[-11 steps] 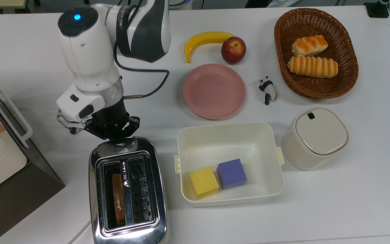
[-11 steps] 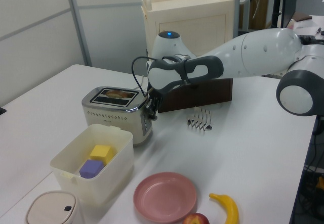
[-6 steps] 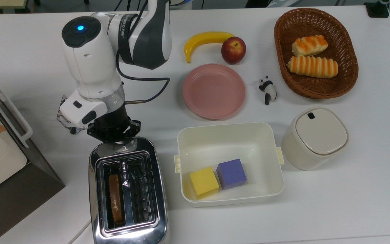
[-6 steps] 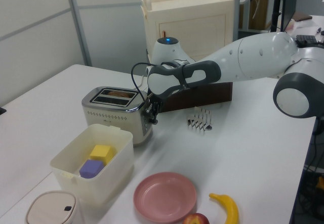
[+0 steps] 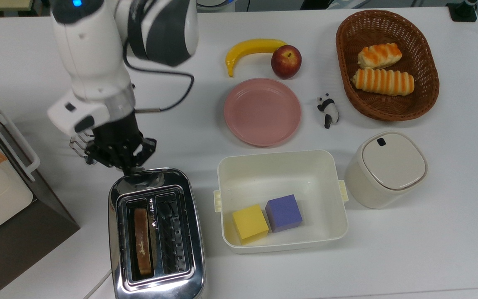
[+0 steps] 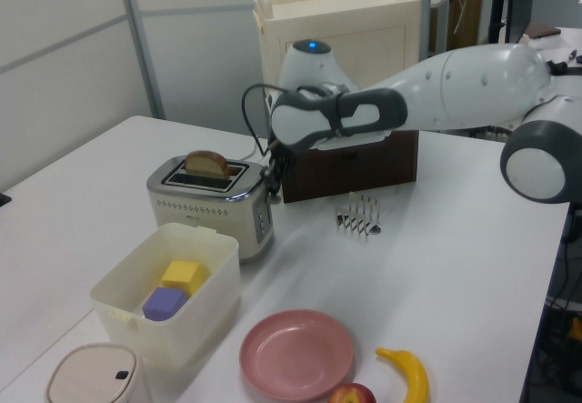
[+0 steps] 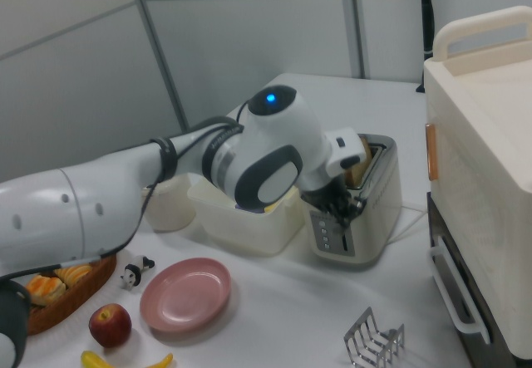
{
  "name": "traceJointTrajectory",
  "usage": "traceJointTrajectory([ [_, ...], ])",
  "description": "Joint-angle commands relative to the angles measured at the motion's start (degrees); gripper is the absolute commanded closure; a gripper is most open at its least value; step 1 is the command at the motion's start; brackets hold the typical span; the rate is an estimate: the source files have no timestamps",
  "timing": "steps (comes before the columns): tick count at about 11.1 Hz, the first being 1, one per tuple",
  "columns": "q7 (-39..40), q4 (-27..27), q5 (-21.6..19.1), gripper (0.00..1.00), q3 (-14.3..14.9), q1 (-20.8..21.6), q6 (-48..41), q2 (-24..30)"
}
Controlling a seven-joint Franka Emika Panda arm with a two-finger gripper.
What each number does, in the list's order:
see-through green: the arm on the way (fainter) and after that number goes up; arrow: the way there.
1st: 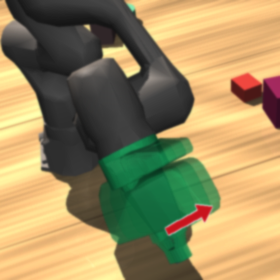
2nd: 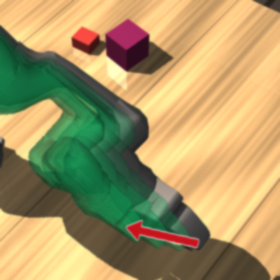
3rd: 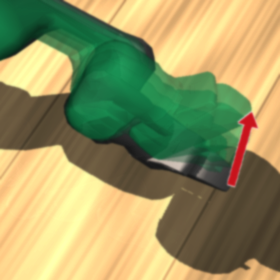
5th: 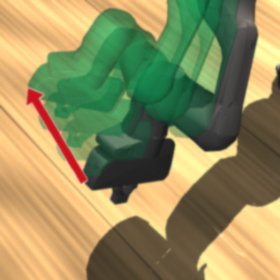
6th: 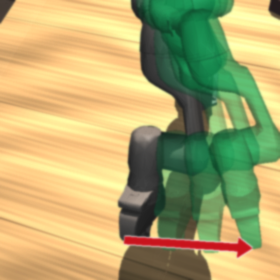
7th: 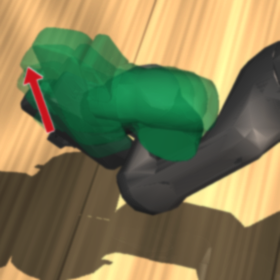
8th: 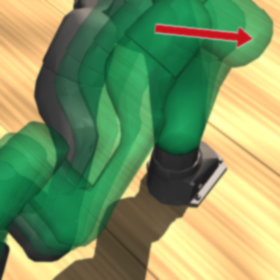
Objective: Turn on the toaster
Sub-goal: 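Lift the gripper up and away from the toaster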
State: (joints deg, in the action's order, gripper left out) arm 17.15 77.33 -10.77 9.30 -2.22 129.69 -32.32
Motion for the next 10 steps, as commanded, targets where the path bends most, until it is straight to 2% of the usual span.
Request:
traceJointTrajectory([
  [1, 0.43, 2.13, -0.39, 1.0, 0.02, 0.29, -0.05, 5.24],
  [7, 0.52, 1.86, -0.39, 1.0, -0.07, -1.12, -14.09, 12.27],
  [10, 1.74, 1.86, 3.02, 0.92, -0.07, -0.68, -20.25, 15.36],
])
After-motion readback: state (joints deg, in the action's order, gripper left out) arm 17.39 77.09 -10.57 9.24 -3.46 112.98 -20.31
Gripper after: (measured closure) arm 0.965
